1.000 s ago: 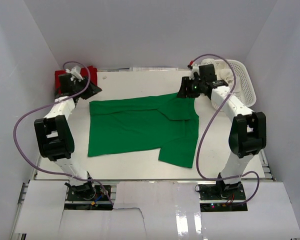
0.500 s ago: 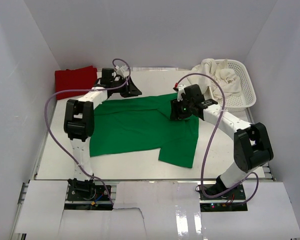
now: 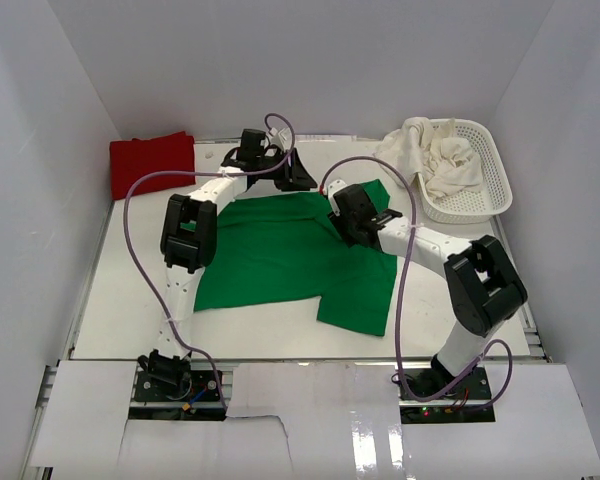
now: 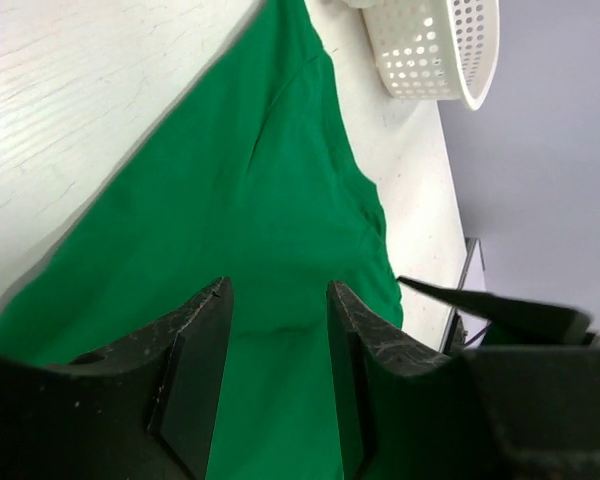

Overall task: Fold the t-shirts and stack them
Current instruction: Fold the flattened tshirt in 1/3 of the way

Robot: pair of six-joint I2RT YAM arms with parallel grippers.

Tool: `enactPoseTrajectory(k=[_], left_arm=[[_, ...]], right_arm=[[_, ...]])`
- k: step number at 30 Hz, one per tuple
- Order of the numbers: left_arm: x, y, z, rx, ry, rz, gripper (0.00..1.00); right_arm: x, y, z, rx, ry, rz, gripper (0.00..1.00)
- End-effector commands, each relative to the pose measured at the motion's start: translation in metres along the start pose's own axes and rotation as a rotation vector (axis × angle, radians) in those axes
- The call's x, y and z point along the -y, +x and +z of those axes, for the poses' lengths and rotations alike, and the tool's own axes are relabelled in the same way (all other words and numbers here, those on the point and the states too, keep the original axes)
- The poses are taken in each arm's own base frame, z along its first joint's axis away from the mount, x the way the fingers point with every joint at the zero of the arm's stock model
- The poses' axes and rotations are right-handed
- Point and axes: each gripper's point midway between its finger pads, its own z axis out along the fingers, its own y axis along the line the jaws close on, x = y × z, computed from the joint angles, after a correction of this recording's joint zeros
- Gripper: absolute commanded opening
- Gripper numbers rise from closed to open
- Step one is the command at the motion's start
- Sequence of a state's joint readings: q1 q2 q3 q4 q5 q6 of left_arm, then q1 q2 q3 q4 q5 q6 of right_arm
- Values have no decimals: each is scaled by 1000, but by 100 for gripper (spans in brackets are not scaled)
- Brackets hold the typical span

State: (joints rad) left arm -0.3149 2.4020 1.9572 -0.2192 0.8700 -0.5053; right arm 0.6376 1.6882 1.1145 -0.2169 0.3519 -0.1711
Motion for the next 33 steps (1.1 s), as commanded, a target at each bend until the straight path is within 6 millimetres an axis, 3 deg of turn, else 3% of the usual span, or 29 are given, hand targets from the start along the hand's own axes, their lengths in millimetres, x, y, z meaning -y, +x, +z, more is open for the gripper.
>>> enactPoseTrajectory(k=[1, 22, 33], left_arm=[[21, -5, 8, -22, 61, -35, 53], [8, 34, 31, -127, 89, -132, 53], [-5, 53, 33, -159, 71, -160, 53]], right_arm=[[5, -13, 6, 14, 104, -85, 47], [-44, -18, 37, 20, 24, -156, 45], [-47, -28, 54, 23, 37, -172, 41]])
